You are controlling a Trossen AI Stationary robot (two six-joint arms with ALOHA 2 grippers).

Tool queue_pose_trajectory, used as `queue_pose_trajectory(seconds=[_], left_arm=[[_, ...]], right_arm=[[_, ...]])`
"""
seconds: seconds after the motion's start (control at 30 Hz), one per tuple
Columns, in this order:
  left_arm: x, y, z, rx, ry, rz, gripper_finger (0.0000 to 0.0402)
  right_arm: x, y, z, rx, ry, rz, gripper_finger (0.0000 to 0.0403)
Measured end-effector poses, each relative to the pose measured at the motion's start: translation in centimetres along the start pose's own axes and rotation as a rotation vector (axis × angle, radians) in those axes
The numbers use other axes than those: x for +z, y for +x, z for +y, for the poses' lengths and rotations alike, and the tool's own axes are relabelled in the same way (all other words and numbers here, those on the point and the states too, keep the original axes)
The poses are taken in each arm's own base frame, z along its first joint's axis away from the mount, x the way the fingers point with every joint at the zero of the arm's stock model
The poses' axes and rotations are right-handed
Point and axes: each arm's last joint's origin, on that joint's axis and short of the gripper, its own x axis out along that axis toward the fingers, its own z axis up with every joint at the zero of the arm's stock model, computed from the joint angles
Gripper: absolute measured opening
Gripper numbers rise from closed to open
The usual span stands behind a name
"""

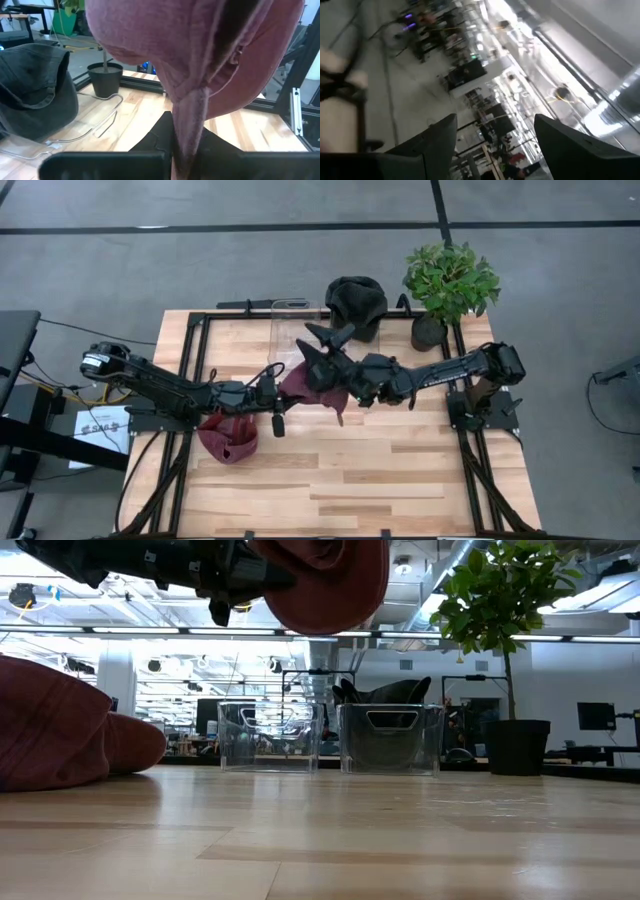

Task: Pick & Place hat
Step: Put the right red cap into the left transparent bin

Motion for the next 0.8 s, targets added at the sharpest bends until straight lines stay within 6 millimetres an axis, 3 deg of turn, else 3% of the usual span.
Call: queue_pose_trajectory(seconds=[0.33,0.53,0.8], left_arm=[[0.2,-0.1,-0.3,-0.018,-0.006,-0.016,0.0015],[0.1,-0.1,-0.3,-0.001,0.019,-0.013,0.0015],[0.0,-0.1,-0.3,0.005,0.024,-0.006,0.0015]], right_arm=[[-0.2,0.1,-3.4,-0.257,0.122,-0.072,0.0258],[0.2,-0.1,-3.4,-0.256,0.206,-0.127,0.0258],[2.5,-2.5,-2.6,-0.186,0.243,-0.227,0.0258]])
